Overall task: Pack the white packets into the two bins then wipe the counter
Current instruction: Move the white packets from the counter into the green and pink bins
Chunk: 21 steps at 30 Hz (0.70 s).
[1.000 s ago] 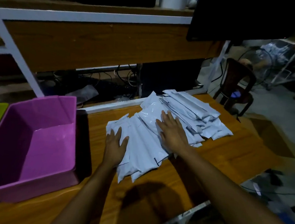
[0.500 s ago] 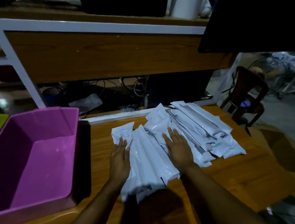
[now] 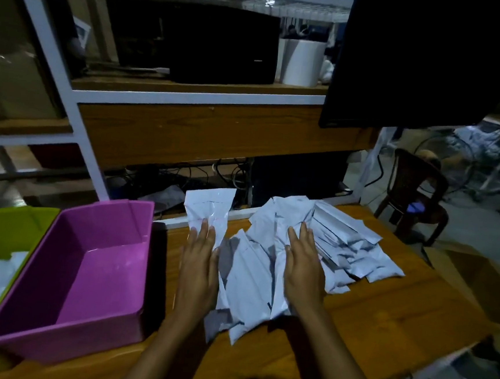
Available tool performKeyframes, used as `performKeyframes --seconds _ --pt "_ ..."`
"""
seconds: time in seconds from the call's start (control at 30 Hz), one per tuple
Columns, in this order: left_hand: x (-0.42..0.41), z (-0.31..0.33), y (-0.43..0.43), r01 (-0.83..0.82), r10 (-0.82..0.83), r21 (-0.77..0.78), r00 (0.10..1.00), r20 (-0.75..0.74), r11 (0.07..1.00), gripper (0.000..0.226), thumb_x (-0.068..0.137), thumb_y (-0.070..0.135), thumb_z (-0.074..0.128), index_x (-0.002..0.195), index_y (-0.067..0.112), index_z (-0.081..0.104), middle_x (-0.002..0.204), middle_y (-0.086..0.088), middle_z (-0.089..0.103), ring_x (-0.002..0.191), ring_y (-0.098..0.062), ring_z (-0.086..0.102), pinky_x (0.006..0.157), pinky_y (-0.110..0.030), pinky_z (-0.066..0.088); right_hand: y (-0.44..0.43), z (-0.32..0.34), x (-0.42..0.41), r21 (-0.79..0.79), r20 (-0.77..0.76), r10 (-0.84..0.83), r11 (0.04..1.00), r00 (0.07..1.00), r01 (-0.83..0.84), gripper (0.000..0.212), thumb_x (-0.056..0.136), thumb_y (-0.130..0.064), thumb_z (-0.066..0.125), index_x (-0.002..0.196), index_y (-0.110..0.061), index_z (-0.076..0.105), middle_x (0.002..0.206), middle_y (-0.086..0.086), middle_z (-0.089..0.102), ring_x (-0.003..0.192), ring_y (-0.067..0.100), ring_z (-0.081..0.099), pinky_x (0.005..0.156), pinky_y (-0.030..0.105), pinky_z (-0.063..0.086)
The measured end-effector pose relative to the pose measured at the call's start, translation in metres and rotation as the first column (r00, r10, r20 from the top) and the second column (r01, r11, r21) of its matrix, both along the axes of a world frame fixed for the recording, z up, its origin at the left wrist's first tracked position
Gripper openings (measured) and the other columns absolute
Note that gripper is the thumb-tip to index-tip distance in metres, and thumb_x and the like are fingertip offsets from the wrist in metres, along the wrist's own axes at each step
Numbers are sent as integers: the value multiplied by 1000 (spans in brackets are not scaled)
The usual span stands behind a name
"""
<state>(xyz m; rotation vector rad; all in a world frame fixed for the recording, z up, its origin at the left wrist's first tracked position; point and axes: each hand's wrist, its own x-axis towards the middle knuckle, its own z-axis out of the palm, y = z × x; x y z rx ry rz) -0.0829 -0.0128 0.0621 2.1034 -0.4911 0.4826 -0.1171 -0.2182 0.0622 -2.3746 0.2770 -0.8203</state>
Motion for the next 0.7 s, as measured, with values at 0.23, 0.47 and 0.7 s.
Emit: performKeyframes --seconds 0.23,0.47,0.7 --pt "-65 19 77 -104 100 93 994 46 990 55 101 46 24 151 24 26 161 11 16 150 -9 8 121 -41 12 96 13 -66 165 145 118 976 982 -142 44 99 -30 39 141 -20 48 155 -4 33 145 8 23 113 26 28" --pt "-75 28 165 -258 251 118 965 71 959 51 101 36 31 151 23 29 160 11 20 150 -10 11 119 -45 15 180 37 -56 200 210 279 926 937 -321 42 99 -26 43 140 -18 49 152 0 38 142 10 31 109 9 26" --pt "-14 44 233 -327 322 280 945 64 903 52 100 32 33 145 6 41 155 -1 26 146 -20 20 119 -44 21 259 68 6 168 100 453 870 886 -464 45 103 -28 32 146 -17 40 157 2 28 146 15 22 116 30 29"
